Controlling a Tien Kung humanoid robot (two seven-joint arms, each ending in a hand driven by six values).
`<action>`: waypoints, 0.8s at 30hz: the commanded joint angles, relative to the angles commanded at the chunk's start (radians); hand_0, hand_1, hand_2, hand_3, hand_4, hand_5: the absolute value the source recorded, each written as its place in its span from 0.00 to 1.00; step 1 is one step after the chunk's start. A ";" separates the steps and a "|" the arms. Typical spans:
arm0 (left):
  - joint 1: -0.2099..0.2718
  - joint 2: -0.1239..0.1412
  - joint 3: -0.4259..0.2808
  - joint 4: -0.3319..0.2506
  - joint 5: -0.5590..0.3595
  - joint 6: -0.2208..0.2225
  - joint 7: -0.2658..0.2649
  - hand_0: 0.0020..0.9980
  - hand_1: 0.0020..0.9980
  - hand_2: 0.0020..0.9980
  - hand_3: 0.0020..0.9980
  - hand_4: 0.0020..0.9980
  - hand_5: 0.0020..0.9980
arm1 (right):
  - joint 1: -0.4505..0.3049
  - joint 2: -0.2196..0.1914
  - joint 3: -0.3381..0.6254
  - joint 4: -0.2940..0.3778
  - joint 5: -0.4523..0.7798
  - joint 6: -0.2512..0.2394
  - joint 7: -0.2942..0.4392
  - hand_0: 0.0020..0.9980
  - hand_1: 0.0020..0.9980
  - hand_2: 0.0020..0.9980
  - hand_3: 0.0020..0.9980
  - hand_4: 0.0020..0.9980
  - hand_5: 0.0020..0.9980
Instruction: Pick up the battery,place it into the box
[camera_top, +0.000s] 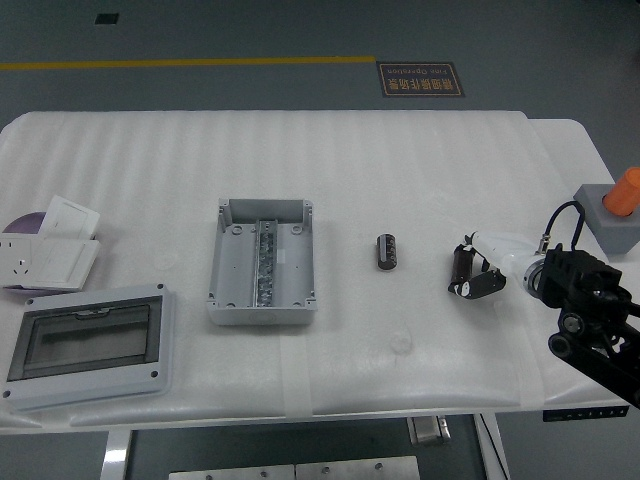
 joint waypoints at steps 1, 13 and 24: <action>0.000 0.000 0.000 0.000 0.001 0.000 0.000 0.60 0.67 0.56 0.55 0.45 0.44 | 0.000 0.000 0.001 0.003 -0.001 -0.001 0.000 0.32 0.49 0.55 0.68 0.61 0.25; 0.003 -0.001 -0.041 0.002 0.047 -0.004 0.014 0.60 0.67 0.56 0.55 0.45 0.46 | 0.013 0.088 0.037 0.101 0.071 -0.152 0.094 0.31 0.48 0.54 0.67 0.59 0.26; 0.006 -0.003 -0.054 0.002 0.061 -0.005 0.020 0.60 0.67 0.56 0.55 0.45 0.47 | 0.084 0.195 -0.094 0.146 0.313 -0.374 0.321 0.44 0.58 0.65 0.71 0.60 0.29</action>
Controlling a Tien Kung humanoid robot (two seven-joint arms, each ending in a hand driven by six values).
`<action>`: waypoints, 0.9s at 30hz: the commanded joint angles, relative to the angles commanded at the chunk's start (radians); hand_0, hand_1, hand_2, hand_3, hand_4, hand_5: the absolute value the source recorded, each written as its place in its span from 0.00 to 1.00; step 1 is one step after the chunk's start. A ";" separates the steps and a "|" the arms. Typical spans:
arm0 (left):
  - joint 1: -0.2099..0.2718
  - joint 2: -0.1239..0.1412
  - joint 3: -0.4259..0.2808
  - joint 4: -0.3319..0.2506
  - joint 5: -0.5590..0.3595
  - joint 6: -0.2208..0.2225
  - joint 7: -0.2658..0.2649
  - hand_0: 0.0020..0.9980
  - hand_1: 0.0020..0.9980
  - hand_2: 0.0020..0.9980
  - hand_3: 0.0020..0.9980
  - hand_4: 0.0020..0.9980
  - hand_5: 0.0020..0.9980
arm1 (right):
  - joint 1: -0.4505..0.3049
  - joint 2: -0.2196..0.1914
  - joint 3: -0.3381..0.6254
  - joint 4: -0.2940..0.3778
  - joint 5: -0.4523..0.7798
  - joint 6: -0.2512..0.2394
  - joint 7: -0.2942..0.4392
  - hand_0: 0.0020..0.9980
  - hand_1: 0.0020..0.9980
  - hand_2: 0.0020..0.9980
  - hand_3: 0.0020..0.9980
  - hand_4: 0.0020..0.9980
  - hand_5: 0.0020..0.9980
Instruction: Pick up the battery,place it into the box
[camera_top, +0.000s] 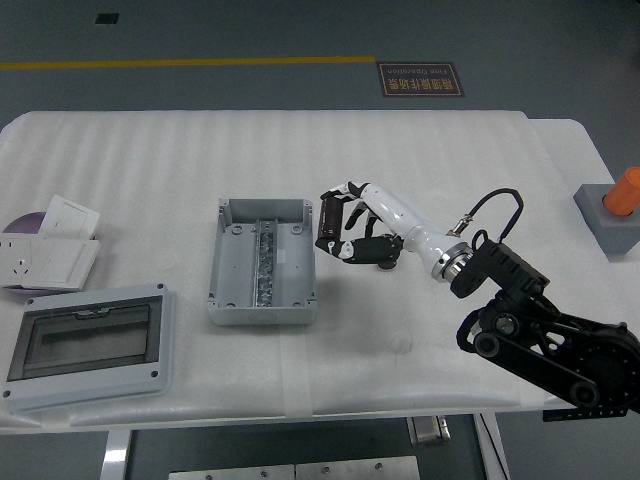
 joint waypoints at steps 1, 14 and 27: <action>0.001 0.000 -0.002 0.000 0.002 0.000 0.001 0.60 0.67 0.56 0.55 0.45 0.47 | 0.007 0.011 -0.013 -0.002 0.025 -0.001 0.018 0.44 0.58 0.65 0.71 0.60 0.29; 0.002 -0.001 -0.007 0.000 0.009 -0.004 0.004 0.60 0.67 0.56 0.55 0.45 0.47 | 0.067 0.130 -0.124 -0.146 0.070 0.048 0.027 0.86 0.86 0.85 0.90 0.74 0.51; 0.000 -0.002 -0.003 0.000 0.005 -0.002 0.002 0.60 0.67 0.56 0.55 0.46 0.48 | 0.058 0.129 -0.105 -0.171 0.032 0.050 0.013 1.00 1.00 0.96 0.97 0.81 0.60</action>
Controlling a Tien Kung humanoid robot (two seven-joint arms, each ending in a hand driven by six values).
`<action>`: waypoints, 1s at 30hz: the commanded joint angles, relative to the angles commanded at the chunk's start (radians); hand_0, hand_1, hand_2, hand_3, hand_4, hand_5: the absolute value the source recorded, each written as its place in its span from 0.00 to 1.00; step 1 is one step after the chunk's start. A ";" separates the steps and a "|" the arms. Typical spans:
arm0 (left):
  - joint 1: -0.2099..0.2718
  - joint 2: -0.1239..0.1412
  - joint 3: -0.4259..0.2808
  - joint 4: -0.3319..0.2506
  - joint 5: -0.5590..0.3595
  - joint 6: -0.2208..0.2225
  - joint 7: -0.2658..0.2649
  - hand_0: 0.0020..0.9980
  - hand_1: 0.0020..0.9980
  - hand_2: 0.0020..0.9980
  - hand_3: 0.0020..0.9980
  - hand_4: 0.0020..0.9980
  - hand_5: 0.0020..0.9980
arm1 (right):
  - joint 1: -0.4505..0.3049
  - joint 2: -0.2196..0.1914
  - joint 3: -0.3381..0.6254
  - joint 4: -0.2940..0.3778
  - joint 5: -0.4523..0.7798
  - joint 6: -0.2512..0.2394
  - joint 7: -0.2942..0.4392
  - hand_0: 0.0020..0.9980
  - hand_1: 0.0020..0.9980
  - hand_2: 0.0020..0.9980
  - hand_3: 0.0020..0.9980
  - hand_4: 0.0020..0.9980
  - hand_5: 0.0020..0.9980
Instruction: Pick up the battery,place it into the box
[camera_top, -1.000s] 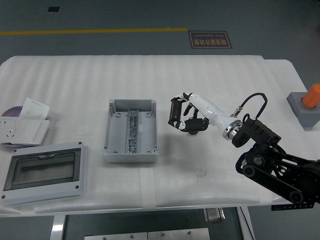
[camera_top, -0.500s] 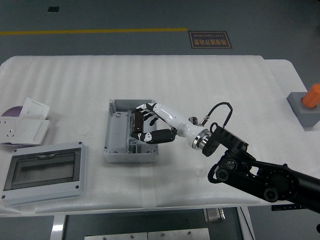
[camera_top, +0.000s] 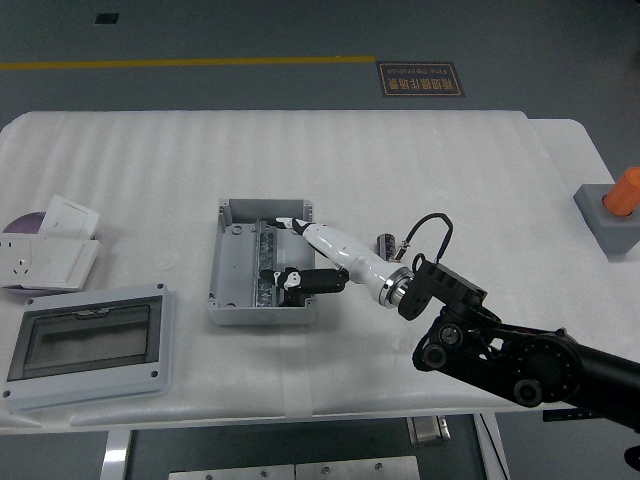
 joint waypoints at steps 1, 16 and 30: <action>0.000 0.000 0.001 0.000 -0.001 0.000 0.000 0.60 0.67 0.56 0.55 0.46 0.48 | -0.002 -0.007 0.011 -0.003 -0.013 0.000 -0.005 1.00 1.00 0.96 0.97 0.81 0.60; -0.005 0.001 0.002 0.000 0.001 0.001 0.002 0.60 0.67 0.55 0.55 0.45 0.47 | 0.010 -0.171 0.069 -0.049 -0.230 0.304 -0.280 1.00 0.95 0.93 0.97 0.82 0.59; -0.009 0.000 0.006 -0.001 0.005 0.003 0.000 0.60 0.67 0.55 0.55 0.44 0.47 | 0.062 -0.160 -0.005 -0.134 -0.234 0.284 -0.269 1.00 0.90 0.94 1.00 0.86 0.56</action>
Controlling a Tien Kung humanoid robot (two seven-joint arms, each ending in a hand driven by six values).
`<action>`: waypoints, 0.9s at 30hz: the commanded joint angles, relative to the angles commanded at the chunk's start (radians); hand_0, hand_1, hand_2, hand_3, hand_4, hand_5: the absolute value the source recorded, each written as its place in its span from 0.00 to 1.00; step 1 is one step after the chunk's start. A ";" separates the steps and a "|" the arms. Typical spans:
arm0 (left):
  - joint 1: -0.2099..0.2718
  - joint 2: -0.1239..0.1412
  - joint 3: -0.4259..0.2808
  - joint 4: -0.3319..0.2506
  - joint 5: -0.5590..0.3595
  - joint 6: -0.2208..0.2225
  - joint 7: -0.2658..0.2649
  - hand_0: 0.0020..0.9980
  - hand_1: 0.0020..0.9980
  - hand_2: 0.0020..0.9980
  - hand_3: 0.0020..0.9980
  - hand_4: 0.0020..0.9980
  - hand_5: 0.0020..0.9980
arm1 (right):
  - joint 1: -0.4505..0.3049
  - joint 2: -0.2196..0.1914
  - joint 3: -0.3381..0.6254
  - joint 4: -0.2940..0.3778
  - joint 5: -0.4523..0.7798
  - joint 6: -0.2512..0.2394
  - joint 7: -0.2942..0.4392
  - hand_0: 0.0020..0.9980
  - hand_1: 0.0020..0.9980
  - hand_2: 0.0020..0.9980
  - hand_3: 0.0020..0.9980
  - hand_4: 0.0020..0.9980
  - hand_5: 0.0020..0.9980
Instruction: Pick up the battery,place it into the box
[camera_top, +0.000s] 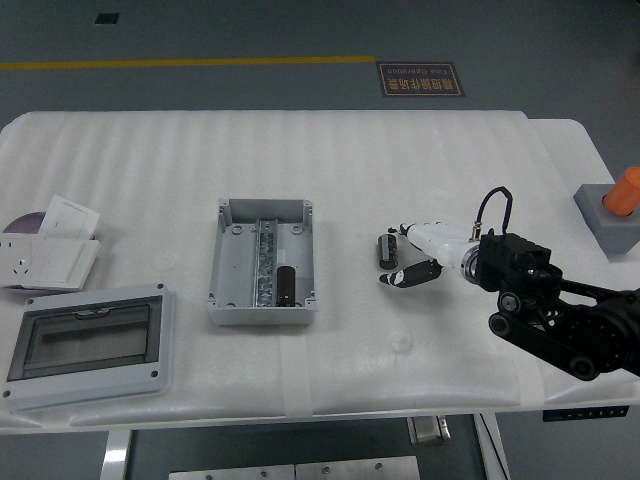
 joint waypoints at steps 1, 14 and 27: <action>0.000 0.000 0.001 0.000 0.000 0.000 -0.001 0.60 0.67 0.55 0.55 0.44 0.47 | 0.001 0.000 -0.002 -0.002 0.001 -0.012 0.004 1.00 0.90 0.94 1.00 0.86 0.56; -0.004 0.000 0.006 -0.001 -0.004 0.002 -0.004 0.60 0.66 0.56 0.55 0.43 0.47 | 0.006 0.008 -0.024 -0.015 0.012 -0.100 0.045 0.73 0.63 0.62 0.78 0.65 0.40; -0.006 -0.001 0.017 -0.001 -0.013 0.001 -0.008 0.60 0.66 0.56 0.55 0.43 0.48 | 0.006 0.007 -0.055 -0.014 0.012 -0.120 0.058 0.66 0.59 0.56 0.72 0.58 0.35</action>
